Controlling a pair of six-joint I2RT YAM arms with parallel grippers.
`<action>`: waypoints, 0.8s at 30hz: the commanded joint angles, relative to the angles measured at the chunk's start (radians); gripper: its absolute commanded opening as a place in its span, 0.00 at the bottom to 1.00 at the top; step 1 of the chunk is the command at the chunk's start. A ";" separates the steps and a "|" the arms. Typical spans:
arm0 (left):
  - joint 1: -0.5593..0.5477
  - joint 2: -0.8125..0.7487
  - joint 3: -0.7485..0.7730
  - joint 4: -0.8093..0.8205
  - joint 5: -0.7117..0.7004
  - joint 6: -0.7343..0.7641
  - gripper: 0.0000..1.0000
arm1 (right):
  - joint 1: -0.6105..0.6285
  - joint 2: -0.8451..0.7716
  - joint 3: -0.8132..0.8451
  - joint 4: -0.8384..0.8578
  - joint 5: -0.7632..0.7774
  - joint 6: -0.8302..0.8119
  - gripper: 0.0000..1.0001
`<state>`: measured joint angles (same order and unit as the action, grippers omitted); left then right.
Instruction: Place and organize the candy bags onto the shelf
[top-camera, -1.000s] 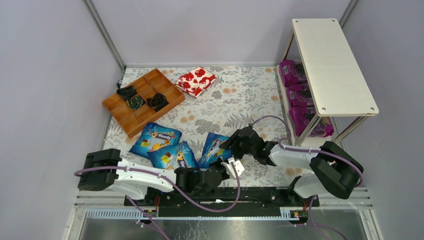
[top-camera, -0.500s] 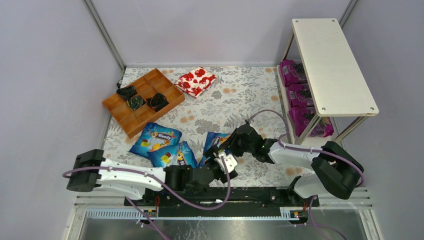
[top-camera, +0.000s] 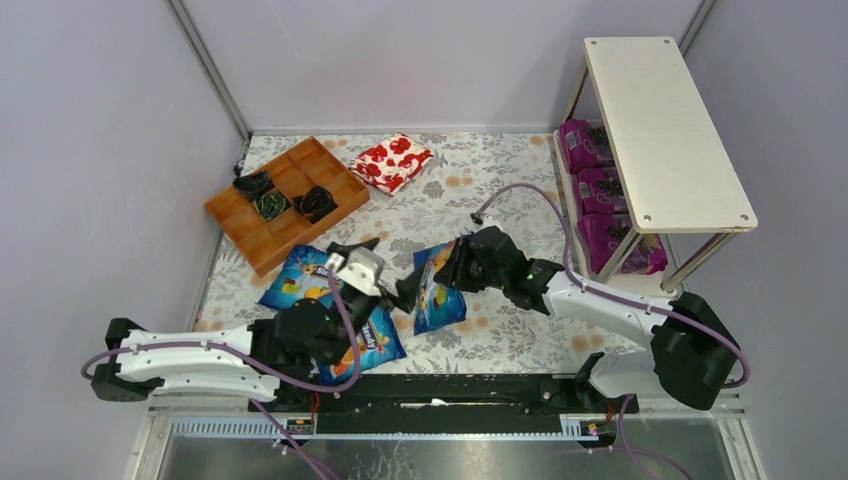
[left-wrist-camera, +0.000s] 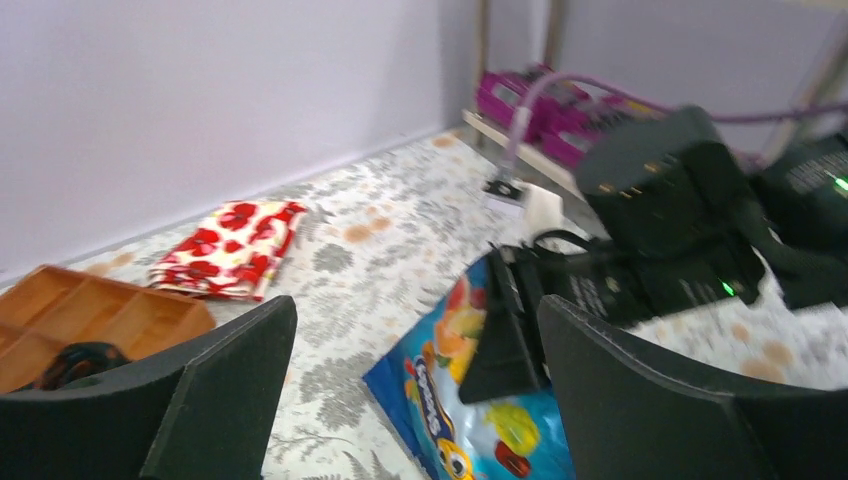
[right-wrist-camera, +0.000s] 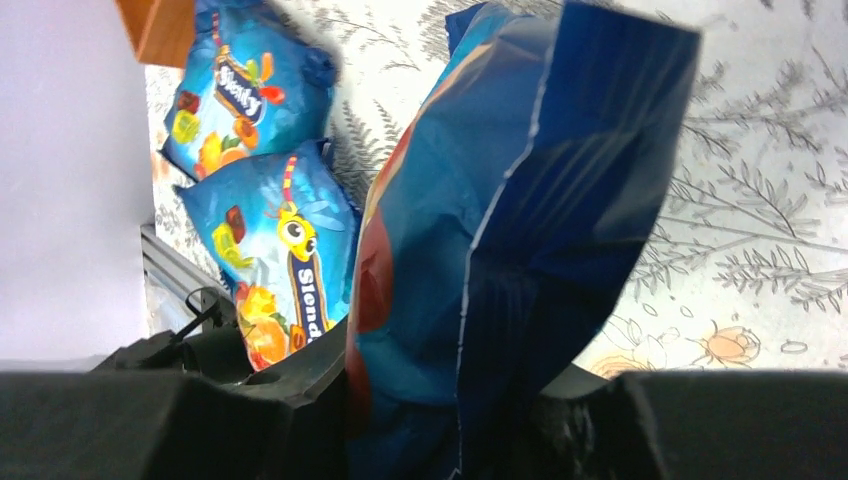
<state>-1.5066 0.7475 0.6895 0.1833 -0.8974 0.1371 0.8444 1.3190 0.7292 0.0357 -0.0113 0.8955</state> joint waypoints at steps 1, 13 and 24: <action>0.056 -0.021 0.067 0.157 -0.131 0.112 0.95 | 0.024 -0.087 0.191 0.034 -0.075 -0.178 0.18; 0.121 -0.026 0.049 0.179 -0.095 0.129 0.95 | 0.001 0.049 0.959 -0.490 0.437 -0.677 0.18; 0.121 0.005 0.052 0.060 0.014 0.017 0.95 | -0.192 0.393 1.389 0.102 1.043 -1.530 0.16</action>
<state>-1.3884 0.7410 0.7418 0.2630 -0.9340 0.2043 0.6834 1.6154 1.9938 -0.3168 0.7650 -0.1780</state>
